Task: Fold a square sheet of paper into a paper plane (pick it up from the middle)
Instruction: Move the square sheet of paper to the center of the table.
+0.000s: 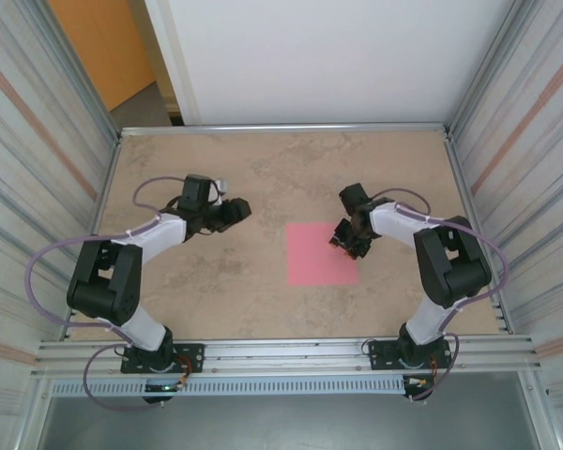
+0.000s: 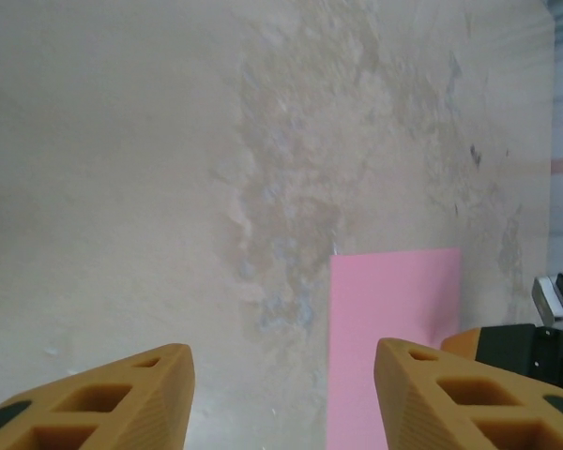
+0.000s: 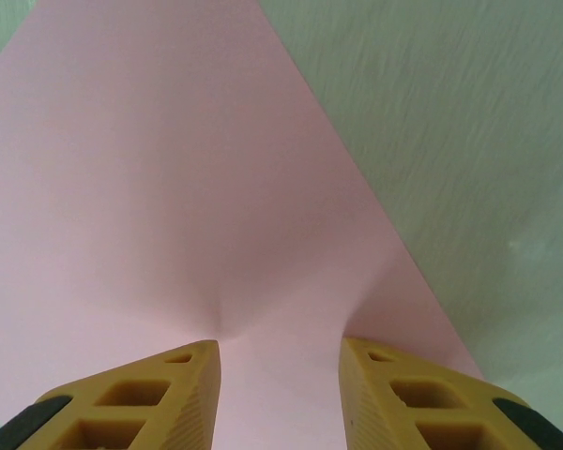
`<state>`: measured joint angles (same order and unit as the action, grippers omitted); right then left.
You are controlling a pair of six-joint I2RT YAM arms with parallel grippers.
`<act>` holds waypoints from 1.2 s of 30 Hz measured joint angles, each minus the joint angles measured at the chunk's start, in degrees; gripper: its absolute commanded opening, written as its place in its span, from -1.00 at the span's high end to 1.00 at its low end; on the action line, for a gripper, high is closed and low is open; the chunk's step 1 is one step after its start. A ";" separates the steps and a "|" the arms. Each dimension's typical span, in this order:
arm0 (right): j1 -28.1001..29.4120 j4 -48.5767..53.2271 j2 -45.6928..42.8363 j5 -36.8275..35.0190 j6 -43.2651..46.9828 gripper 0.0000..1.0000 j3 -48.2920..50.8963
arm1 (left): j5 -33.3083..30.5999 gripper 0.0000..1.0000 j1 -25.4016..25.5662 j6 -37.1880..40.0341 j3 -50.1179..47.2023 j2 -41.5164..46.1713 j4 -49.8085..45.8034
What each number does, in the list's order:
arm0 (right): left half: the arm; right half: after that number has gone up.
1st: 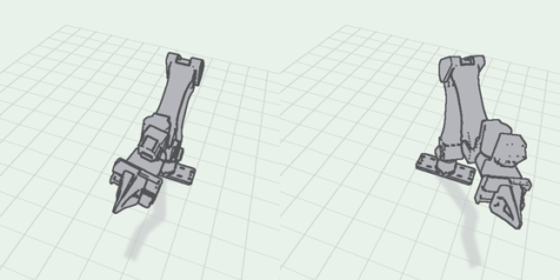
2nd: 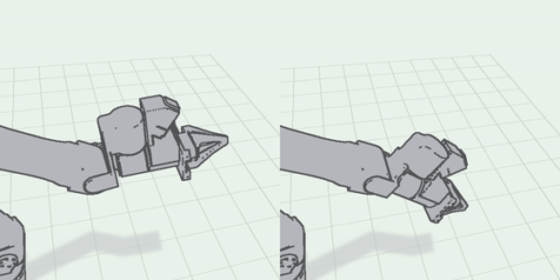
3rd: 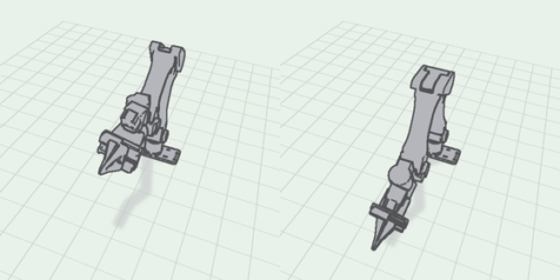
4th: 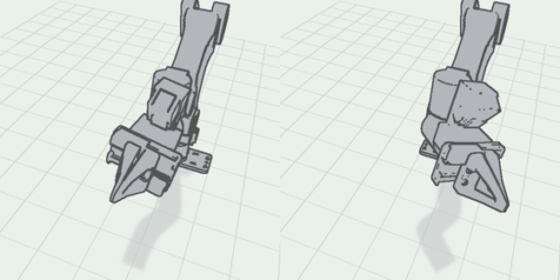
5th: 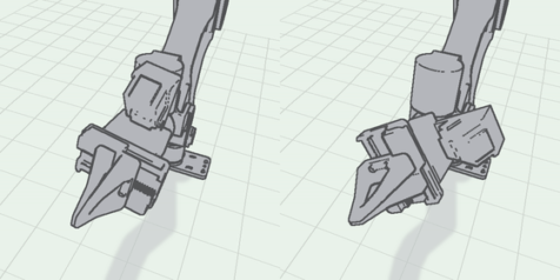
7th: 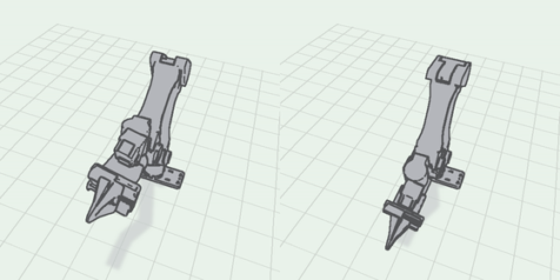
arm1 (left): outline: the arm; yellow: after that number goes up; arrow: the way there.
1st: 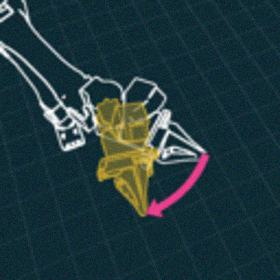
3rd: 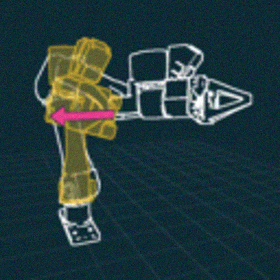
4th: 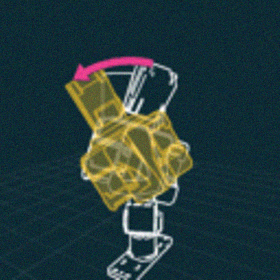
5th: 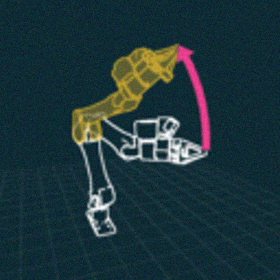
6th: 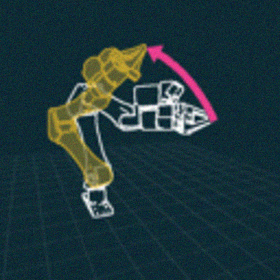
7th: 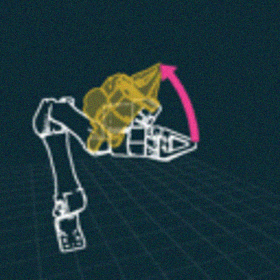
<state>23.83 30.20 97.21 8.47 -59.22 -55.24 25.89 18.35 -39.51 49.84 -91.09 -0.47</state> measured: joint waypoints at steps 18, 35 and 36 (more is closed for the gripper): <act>1.49 -6.14 -4.74 6.60 3.02 0.28 1.79 | 1.20 0.64 16.41 -11.98 -3.50 -5.49 2.45; 0.46 -5.62 -4.07 8.94 16.50 0.36 5.40 | 1.70 0.75 17.31 -11.37 1.42 -11.63 0.22; 0.46 -5.66 -3.87 9.16 16.50 0.36 5.44 | 1.60 0.75 17.31 -11.37 1.42 -11.80 0.24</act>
<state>24.29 24.53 93.34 17.63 -42.72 -49.80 27.49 35.66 -50.87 51.27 -102.89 -0.23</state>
